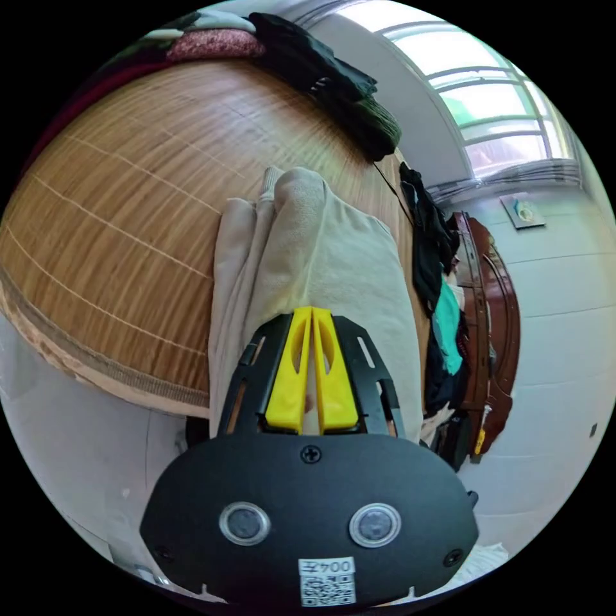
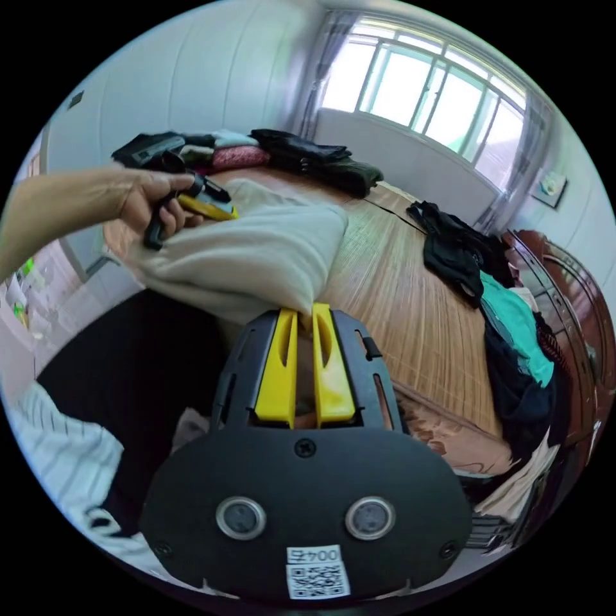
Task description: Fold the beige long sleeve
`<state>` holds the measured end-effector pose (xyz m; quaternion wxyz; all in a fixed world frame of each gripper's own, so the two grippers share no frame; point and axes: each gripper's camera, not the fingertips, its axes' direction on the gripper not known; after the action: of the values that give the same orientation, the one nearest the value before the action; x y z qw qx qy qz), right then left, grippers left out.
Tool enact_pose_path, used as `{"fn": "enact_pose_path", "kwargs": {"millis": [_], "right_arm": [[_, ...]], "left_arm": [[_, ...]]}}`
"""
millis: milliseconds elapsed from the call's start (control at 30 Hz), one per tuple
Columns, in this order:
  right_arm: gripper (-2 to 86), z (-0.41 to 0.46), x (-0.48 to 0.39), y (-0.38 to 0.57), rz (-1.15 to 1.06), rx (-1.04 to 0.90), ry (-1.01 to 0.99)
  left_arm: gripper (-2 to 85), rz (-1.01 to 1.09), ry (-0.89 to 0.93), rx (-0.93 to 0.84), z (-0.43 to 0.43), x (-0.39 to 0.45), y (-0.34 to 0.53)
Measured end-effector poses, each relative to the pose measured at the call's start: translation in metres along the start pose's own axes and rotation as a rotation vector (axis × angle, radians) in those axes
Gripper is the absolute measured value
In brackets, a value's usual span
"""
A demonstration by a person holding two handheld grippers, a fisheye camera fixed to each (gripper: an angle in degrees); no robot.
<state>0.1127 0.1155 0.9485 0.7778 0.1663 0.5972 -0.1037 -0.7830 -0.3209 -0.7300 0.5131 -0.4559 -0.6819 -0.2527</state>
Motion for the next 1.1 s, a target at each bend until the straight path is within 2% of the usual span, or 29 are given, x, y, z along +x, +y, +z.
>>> {"fn": "enact_pose_path", "kwargs": {"millis": [133,233,333,500,633,733,833,900,933,1000,1100], "right_arm": [[4.1,0.015,0.012,0.03,-0.162,-0.101,-0.029],[4.8,0.008,0.026,0.02,-0.164,-0.147,-0.027],[5.0,-0.006,0.061,0.025,-0.091,-0.144,-0.101],[4.6,-0.025,0.124,0.038,0.113,-0.027,-0.215],[4.7,-0.022,0.15,0.012,0.161,0.11,-0.259],[5.4,0.009,0.154,-0.009,0.146,0.082,-0.243],[4.6,0.04,0.153,-0.009,0.135,0.036,-0.254],[4.2,0.047,0.143,0.005,0.082,0.062,-0.165],[4.0,0.048,0.134,0.013,0.001,0.083,-0.104],[3.3,0.048,0.141,0.012,-0.021,0.082,-0.093],[1.2,0.048,0.212,-0.006,0.131,0.037,-0.35]], "left_arm": [[0.3,0.076,0.075,0.066,-0.017,-0.035,0.043],[0.2,0.027,0.126,0.105,-0.031,-0.062,0.048],[0.1,-0.018,0.117,0.138,-0.066,-0.063,0.054],[0.2,0.134,0.014,0.273,-0.101,0.011,0.069],[0.1,0.276,-0.194,0.334,-0.048,0.104,0.043],[0.1,0.328,-0.351,0.37,-0.004,0.146,0.012],[0.1,0.353,-0.498,0.324,0.033,0.149,-0.023],[0.1,0.313,-0.571,0.252,0.053,0.116,-0.04],[0.1,0.272,-0.512,0.222,0.055,0.08,-0.046],[0.1,0.223,-0.353,0.24,0.032,0.038,-0.05],[0.1,0.18,-0.216,0.231,0.014,0.01,-0.059]]}}
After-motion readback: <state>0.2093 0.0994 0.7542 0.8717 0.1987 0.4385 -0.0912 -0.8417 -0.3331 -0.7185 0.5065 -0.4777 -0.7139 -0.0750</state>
